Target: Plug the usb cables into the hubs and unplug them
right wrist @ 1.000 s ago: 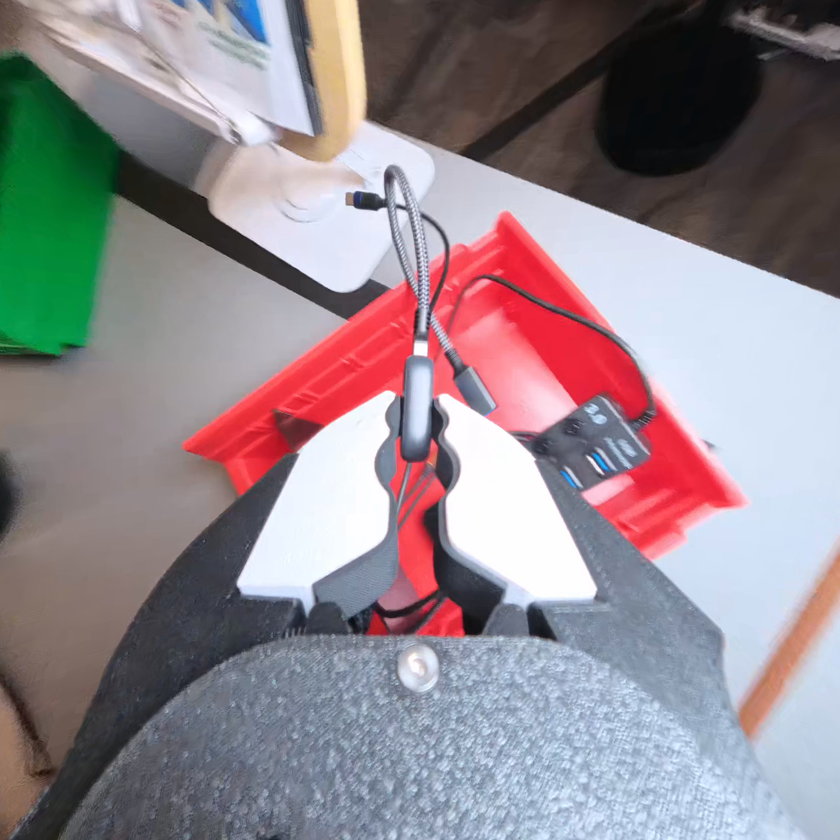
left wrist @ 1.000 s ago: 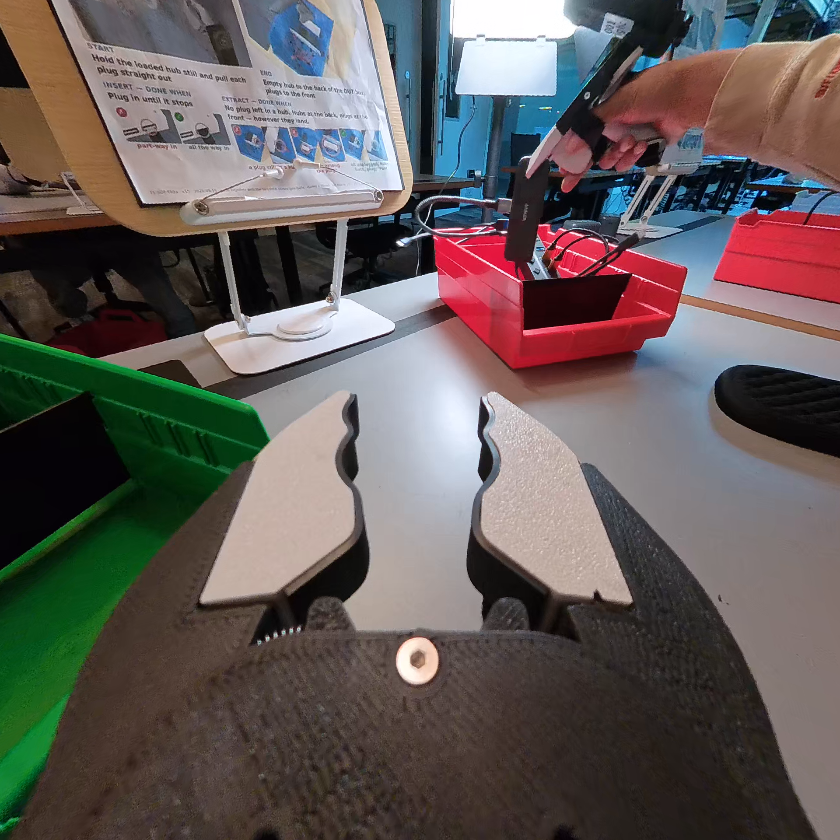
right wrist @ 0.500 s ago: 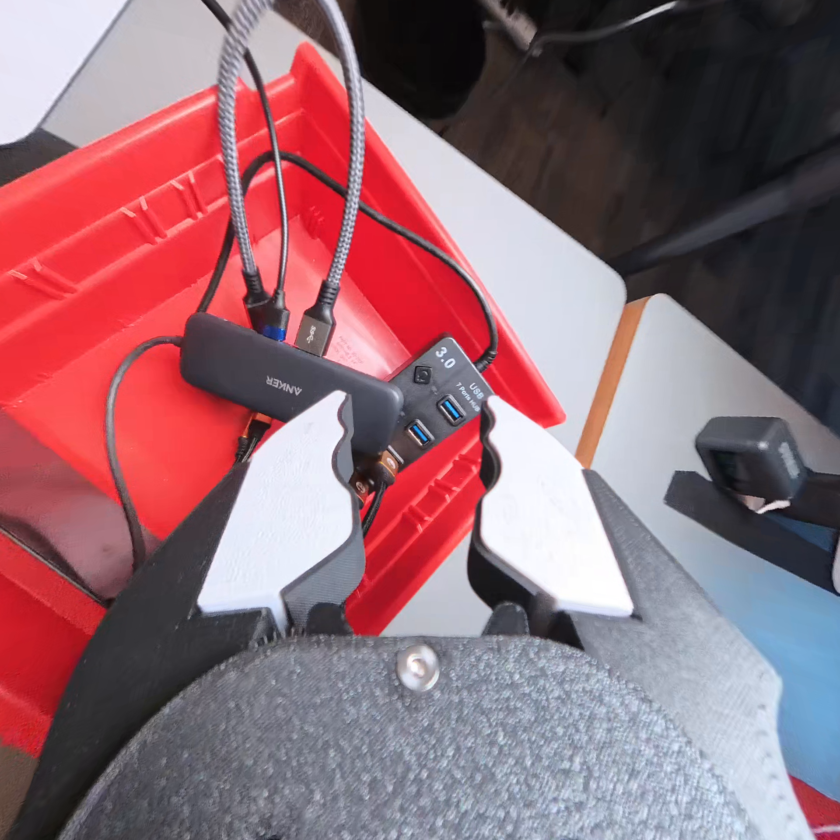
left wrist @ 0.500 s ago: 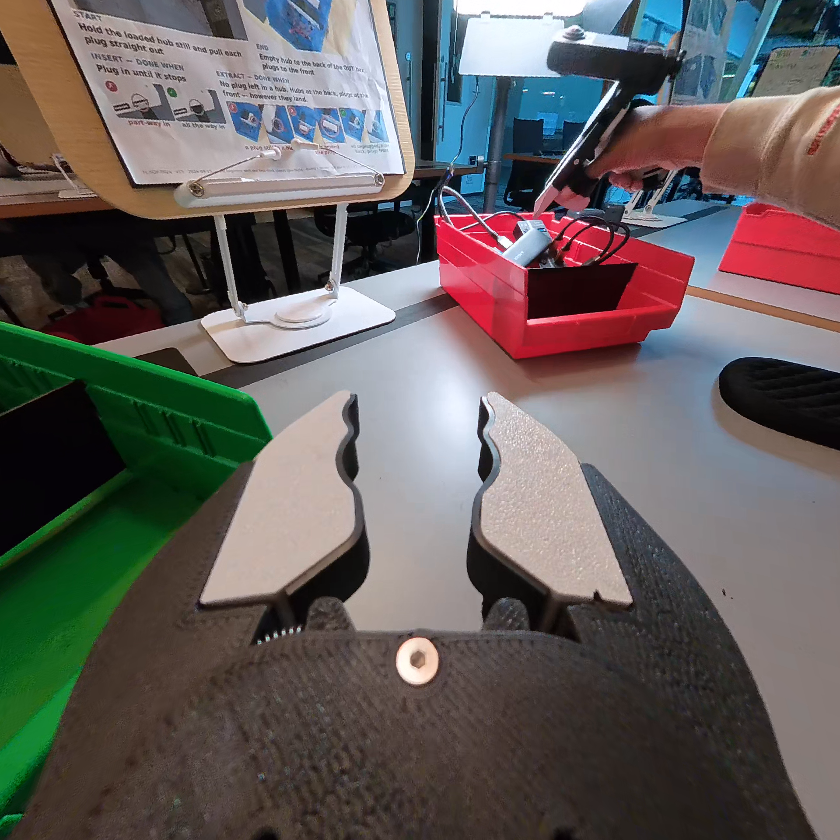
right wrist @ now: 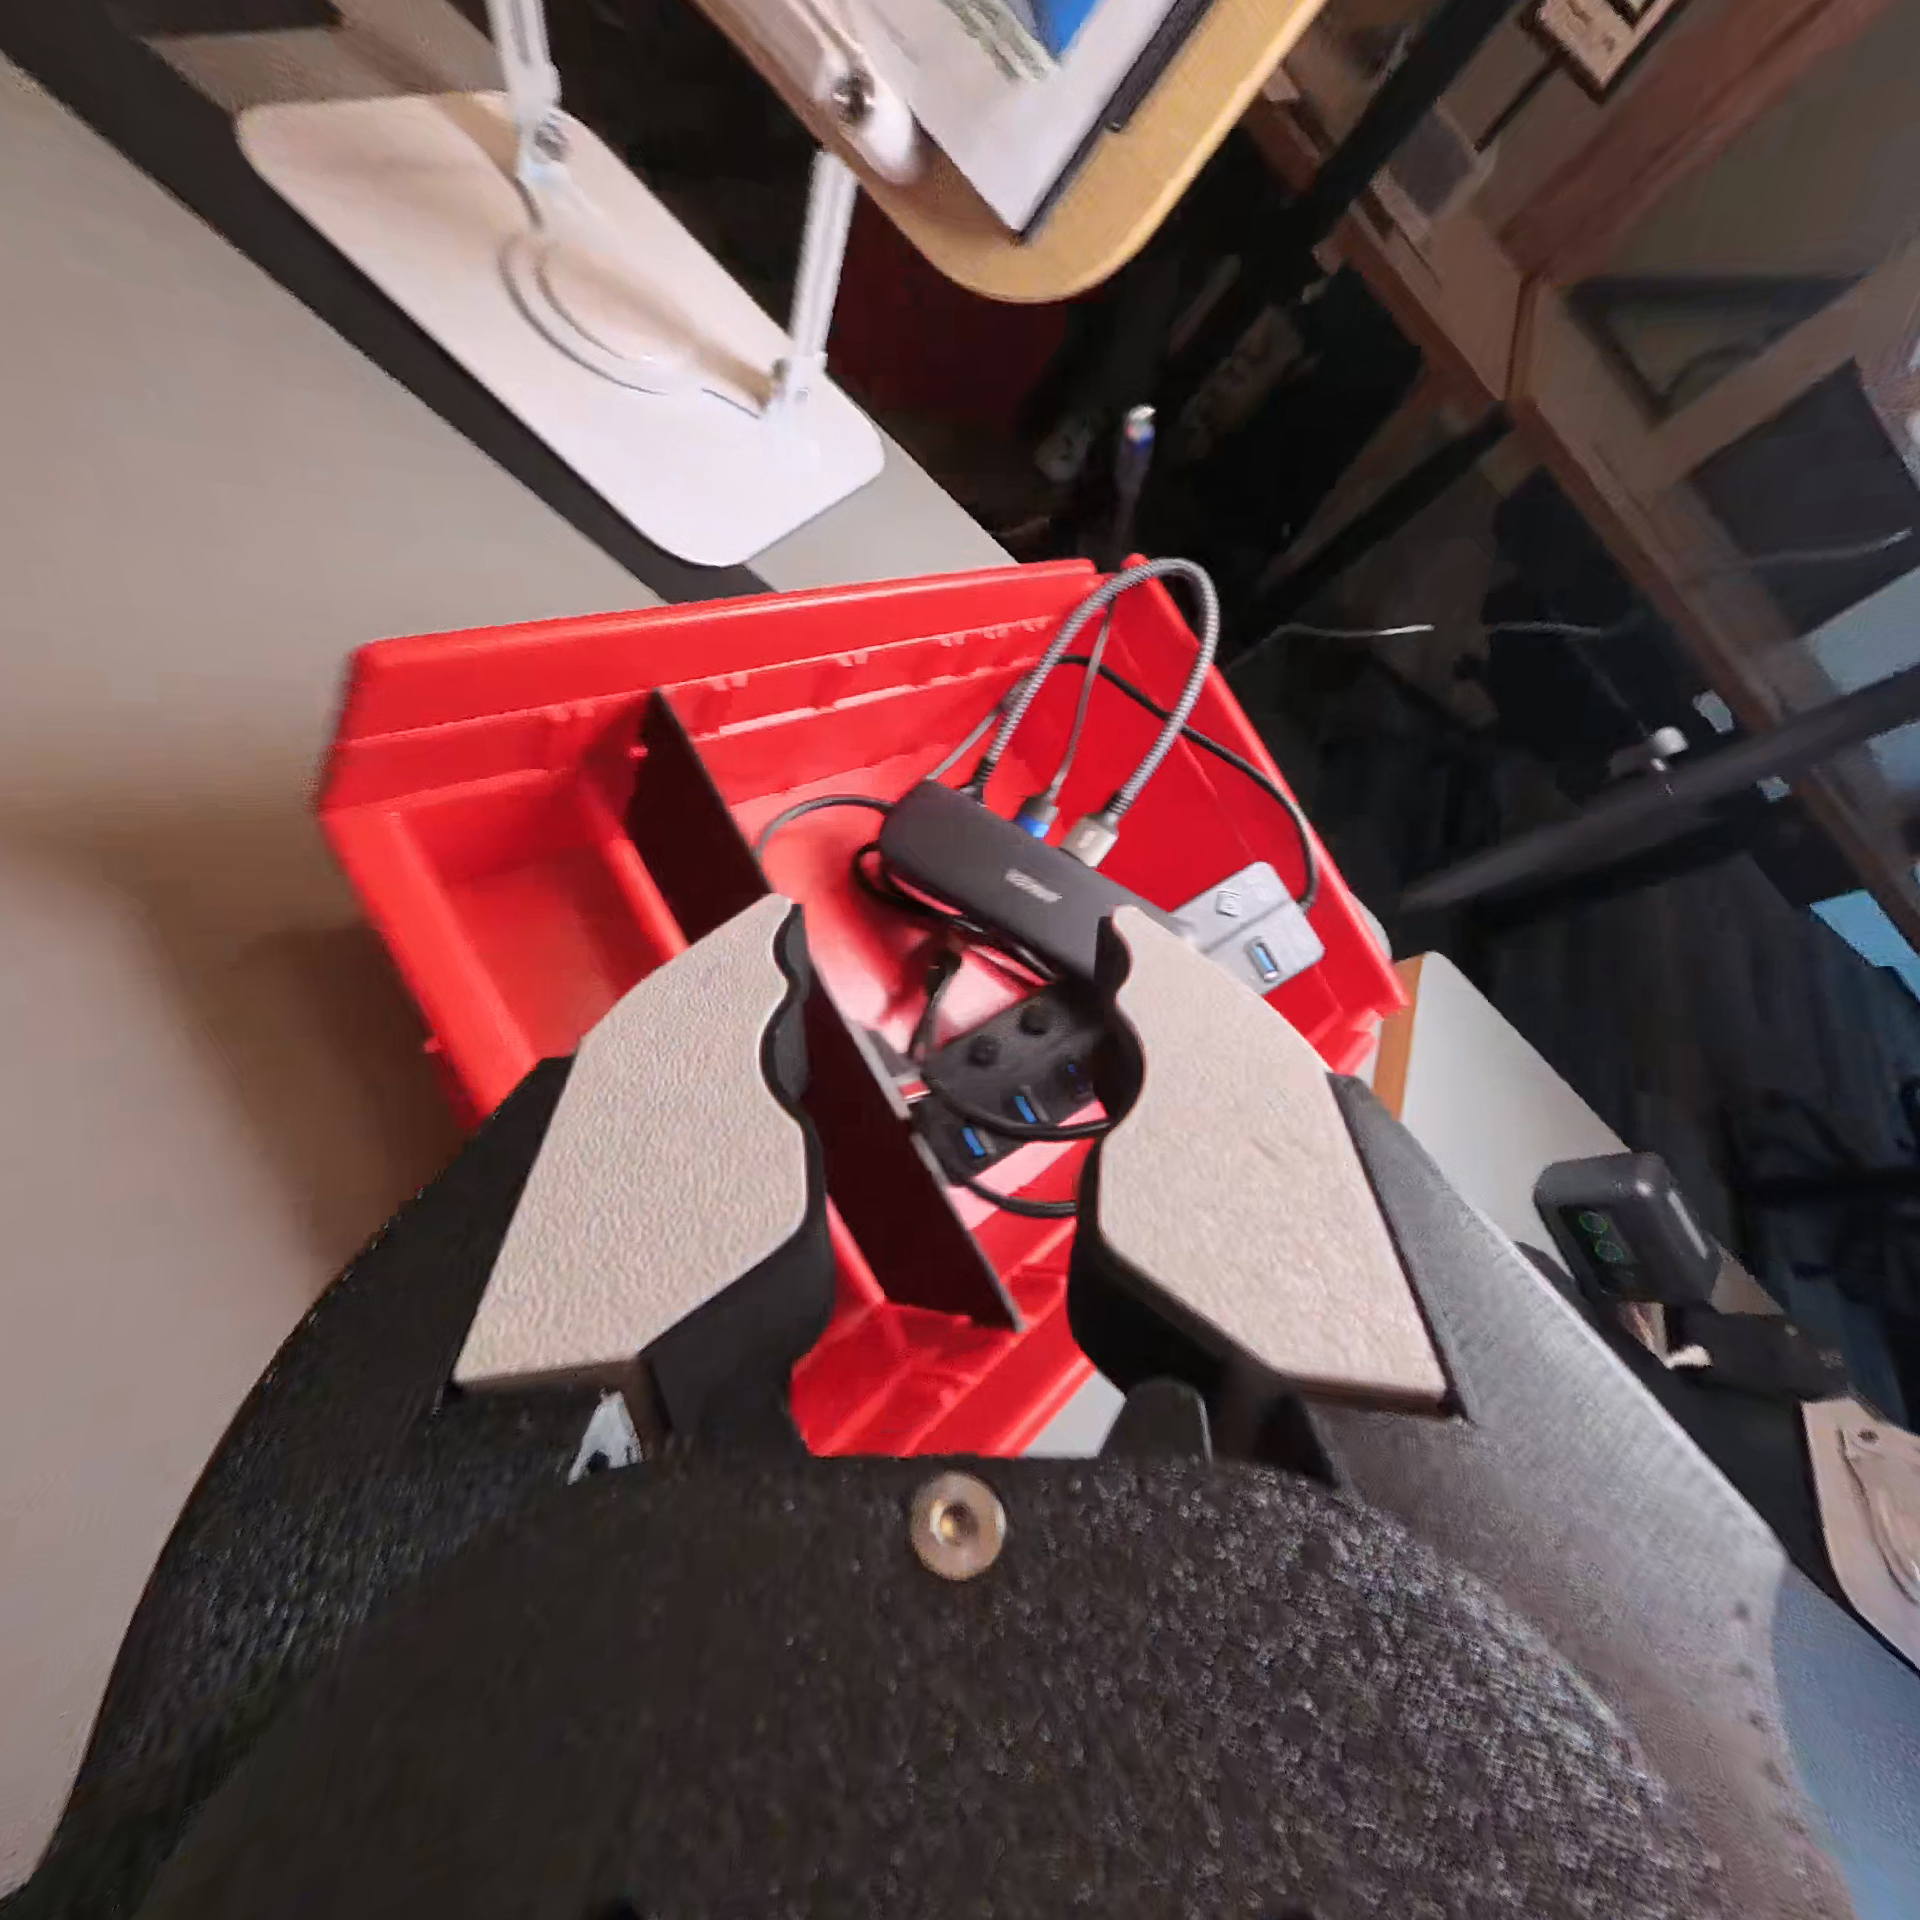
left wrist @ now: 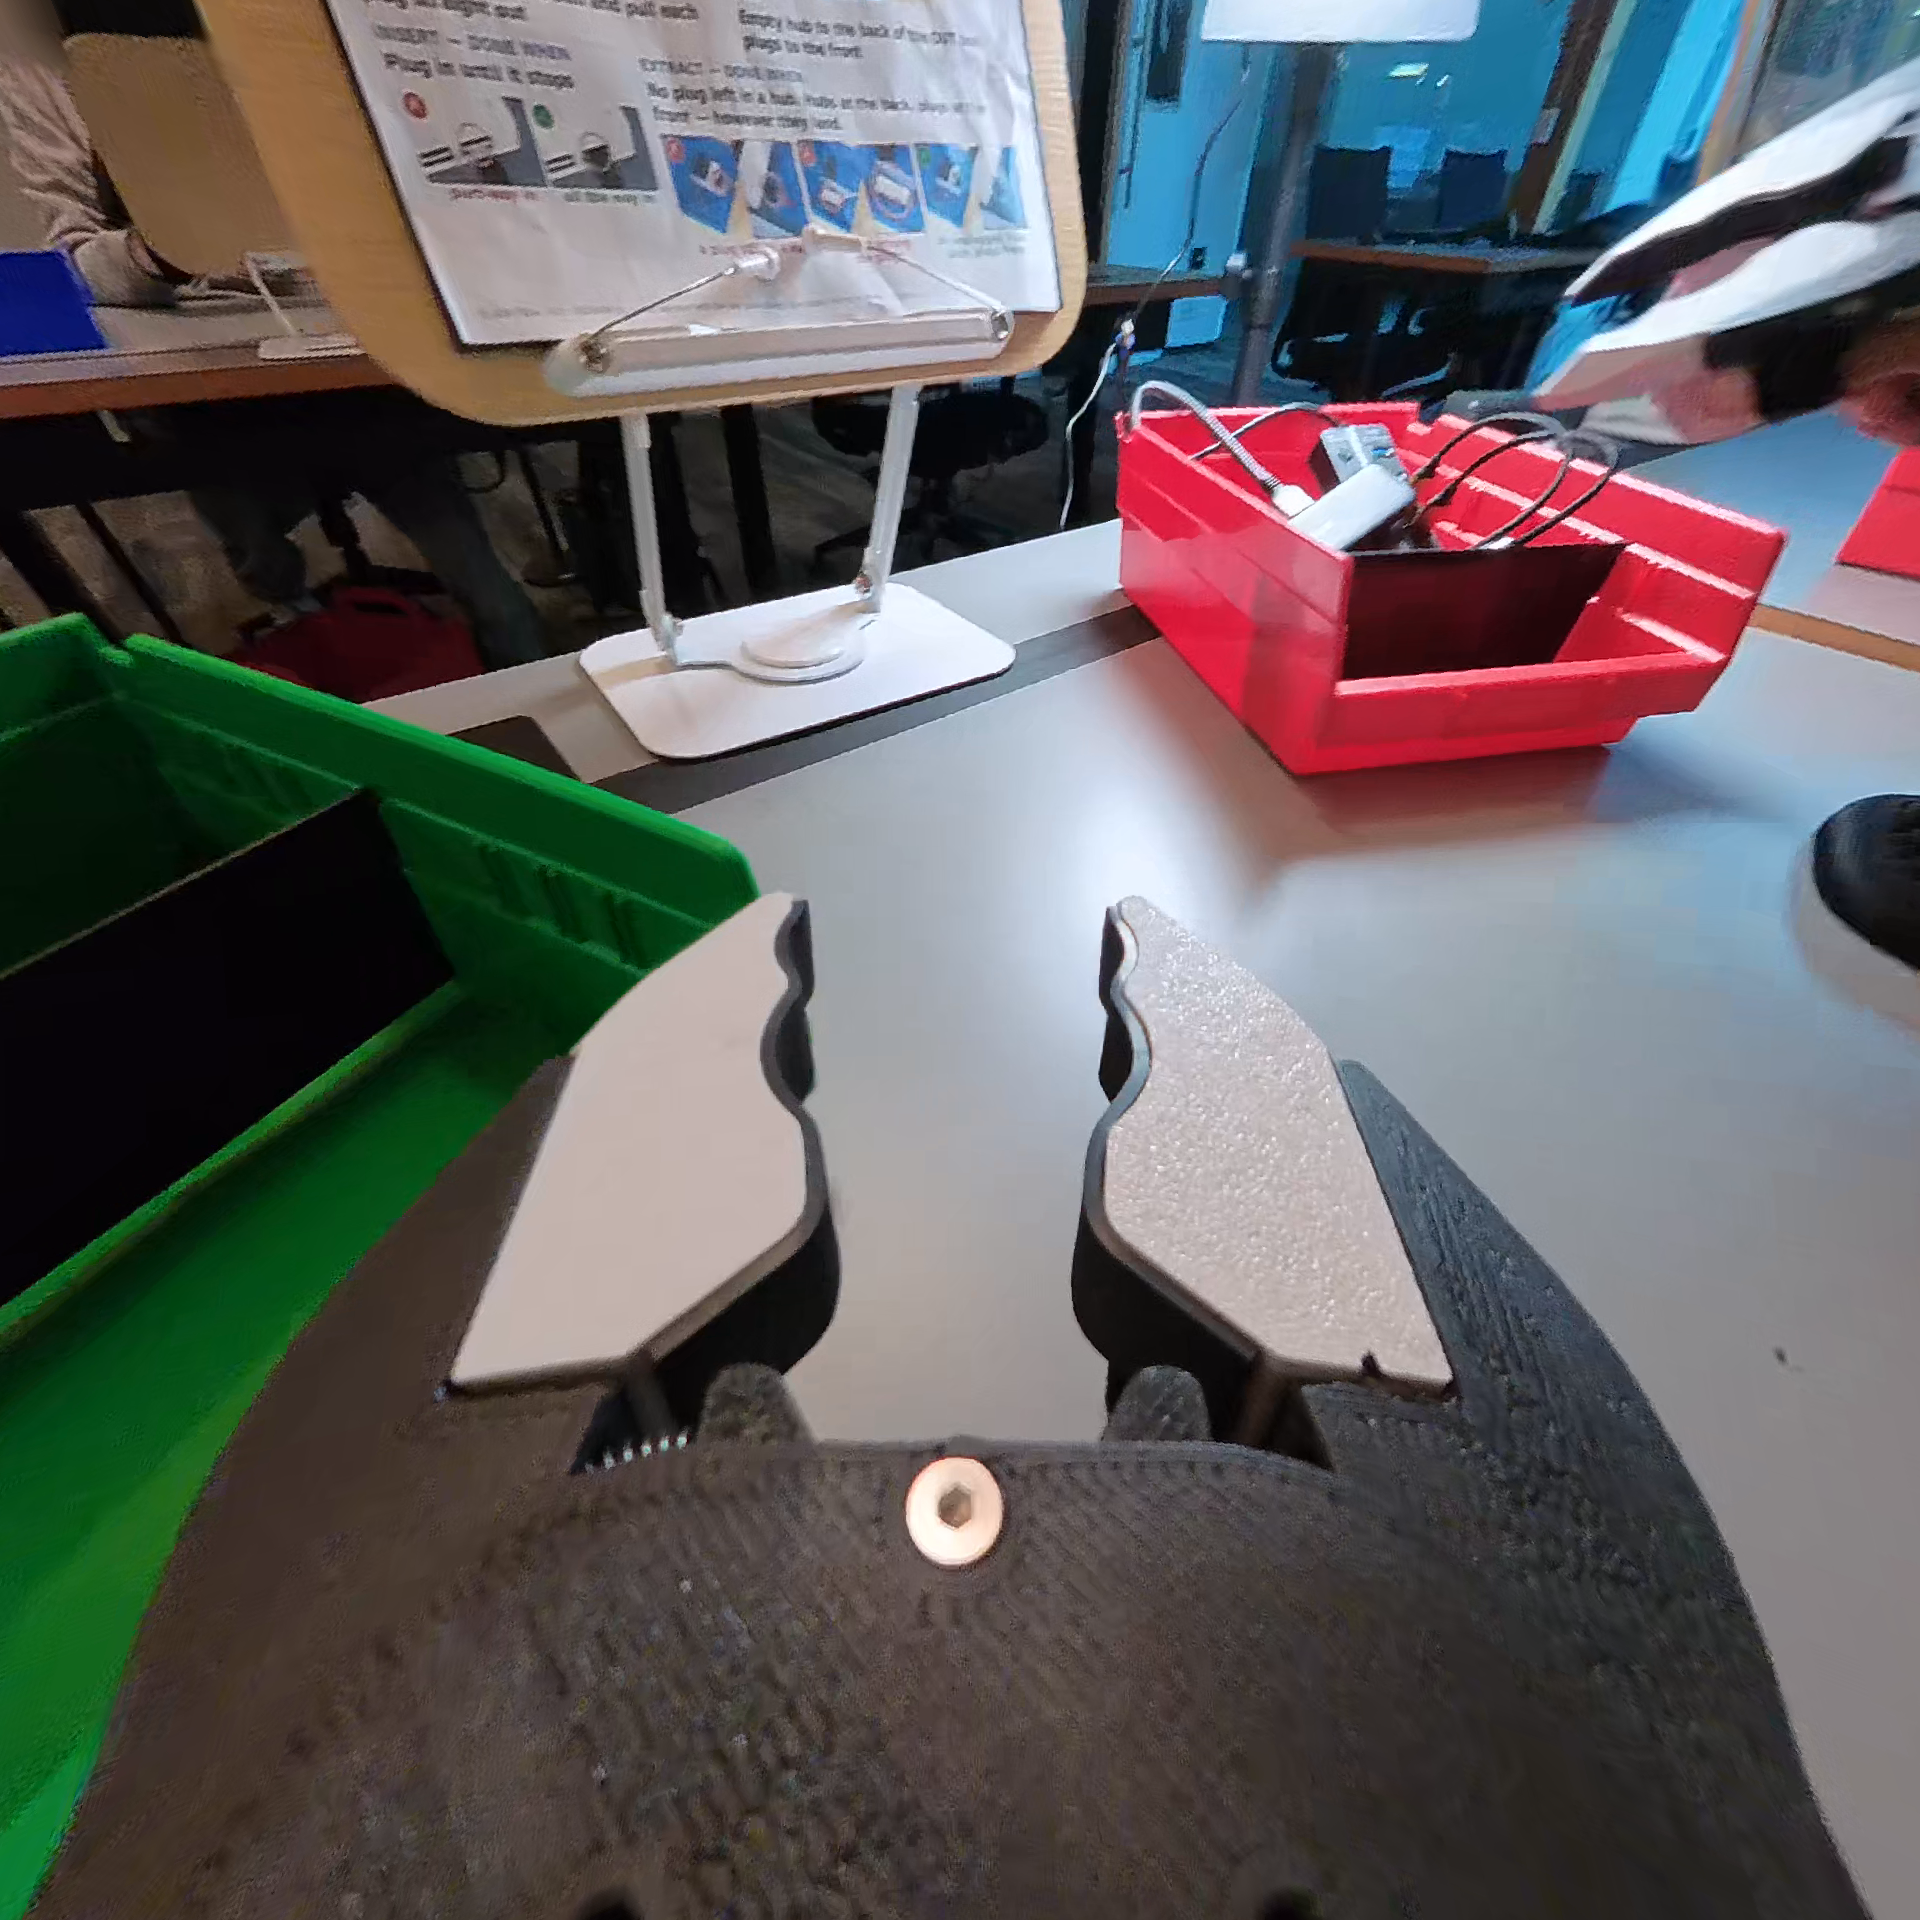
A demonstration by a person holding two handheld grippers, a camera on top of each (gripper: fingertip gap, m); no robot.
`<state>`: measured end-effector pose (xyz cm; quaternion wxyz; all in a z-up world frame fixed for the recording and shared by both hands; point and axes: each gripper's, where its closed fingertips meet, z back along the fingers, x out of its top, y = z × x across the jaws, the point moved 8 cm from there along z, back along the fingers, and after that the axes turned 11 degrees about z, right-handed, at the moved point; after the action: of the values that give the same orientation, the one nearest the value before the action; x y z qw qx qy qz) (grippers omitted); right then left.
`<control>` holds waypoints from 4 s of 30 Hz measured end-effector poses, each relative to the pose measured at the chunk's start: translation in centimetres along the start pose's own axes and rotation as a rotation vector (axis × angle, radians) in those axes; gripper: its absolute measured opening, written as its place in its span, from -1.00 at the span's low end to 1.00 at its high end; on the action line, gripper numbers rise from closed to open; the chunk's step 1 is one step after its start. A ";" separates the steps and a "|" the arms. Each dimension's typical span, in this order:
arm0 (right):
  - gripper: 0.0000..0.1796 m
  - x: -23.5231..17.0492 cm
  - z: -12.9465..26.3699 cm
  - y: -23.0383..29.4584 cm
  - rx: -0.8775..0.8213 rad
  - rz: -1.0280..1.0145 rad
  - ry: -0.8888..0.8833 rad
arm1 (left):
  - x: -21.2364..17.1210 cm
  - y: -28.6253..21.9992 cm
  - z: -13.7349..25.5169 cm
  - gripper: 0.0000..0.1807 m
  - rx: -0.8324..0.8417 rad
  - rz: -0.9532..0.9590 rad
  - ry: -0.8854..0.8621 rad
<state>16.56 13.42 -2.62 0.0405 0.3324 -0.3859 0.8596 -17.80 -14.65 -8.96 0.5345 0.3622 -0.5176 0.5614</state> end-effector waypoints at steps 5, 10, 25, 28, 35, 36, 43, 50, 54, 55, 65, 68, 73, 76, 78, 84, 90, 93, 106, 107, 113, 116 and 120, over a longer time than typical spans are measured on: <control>-0.43 -0.3 1.5 6.4 0.127 0.050 -0.018 | -0.5 2.8 0.2 -0.24 0.064 -0.031 0.182; -0.42 -1.9 0.8 9.6 0.203 0.126 0.058 | -2.0 5.3 0.6 -0.24 0.157 -0.163 0.402; -0.50 -3.4 -5.8 10.9 0.310 0.405 0.331 | -4.2 9.5 -0.9 -0.34 0.287 -0.421 0.780; -0.65 -3.0 -6.6 11.6 0.331 0.491 0.301 | -4.4 9.1 -1.4 -0.60 0.210 -0.464 0.812; -0.66 -1.9 -3.6 14.9 0.351 0.589 0.174 | -5.0 6.5 -1.5 -0.63 0.135 -0.568 0.775; -0.66 -1.8 -2.8 15.7 0.356 0.608 0.155 | -5.1 5.6 -1.5 -0.63 0.103 -0.592 0.769; -0.67 -0.9 3.3 21.0 0.378 0.715 0.039 | -6.0 -1.5 -4.2 -0.62 -0.121 -0.763 0.713; -0.66 0.4 10.6 24.0 0.454 0.487 -0.181 | -5.4 -2.9 -8.2 -0.53 -0.203 -0.877 0.616; -0.68 0.1 15.5 20.8 0.413 0.124 -0.365 | -4.3 -3.7 -6.7 -0.45 -0.226 -0.663 0.472; -0.68 -0.8 16.3 19.4 0.346 0.040 -0.370 | -3.7 -4.3 -5.9 -0.50 -0.249 -0.582 0.424; -0.39 -9.2 15.3 15.0 0.042 -0.519 -0.247 | -3.6 -13.7 0.8 -0.42 -0.397 0.079 0.201; -0.37 -8.2 12.9 15.5 0.067 -0.559 -0.240 | -5.0 -15.6 0.0 -0.39 -0.285 0.097 0.148; -0.41 -7.4 11.1 16.0 0.011 -0.571 -0.186 | -6.9 -17.3 -3.1 -0.40 -0.213 0.170 0.151; -0.45 -7.1 10.6 16.2 0.006 -0.574 -0.166 | -7.3 -17.7 -4.6 -0.43 -0.165 0.127 0.178; -0.51 -7.0 10.3 16.2 0.009 -0.620 -0.191 | -7.2 -17.6 -4.9 -0.50 -0.121 0.115 0.144; -0.66 -7.2 10.7 16.5 -0.012 -0.669 -0.212 | -6.6 -16.8 -5.1 -0.66 -0.069 0.142 0.070; -0.83 -7.3 11.1 16.6 -0.062 -0.647 -0.204 | -6.4 -16.4 -5.3 -0.73 -0.040 0.119 0.089; -0.83 -7.2 12.1 16.7 -0.077 -0.636 -0.216 | -6.2 -16.7 -4.9 -0.74 -0.048 0.101 0.095; -0.81 4.5 19.3 13.7 -0.097 -0.500 -0.497 | 4.1 -16.4 5.0 -0.72 -0.016 -0.031 -0.202; -0.81 6.2 18.8 13.9 -0.068 -0.492 -0.518 | 5.0 -15.7 6.4 -0.72 0.022 -0.046 -0.215; -0.80 16.1 13.9 17.4 0.212 -0.483 -0.622 | 8.2 -9.5 14.6 -0.73 0.265 -0.066 -0.255; -0.80 20.2 11.1 20.3 0.358 -0.493 -0.635 | 8.2 -6.3 18.1 -0.72 0.351 -0.027 -0.253; -0.79 23.7 7.4 25.3 0.519 -0.525 -0.600 | 6.9 -2.0 21.5 -0.71 0.424 0.035 -0.233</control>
<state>-6.10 -13.80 -0.86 0.0586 0.6512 -0.0562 0.7545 -20.13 -34.16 2.44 0.3736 0.5196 -0.4524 0.6211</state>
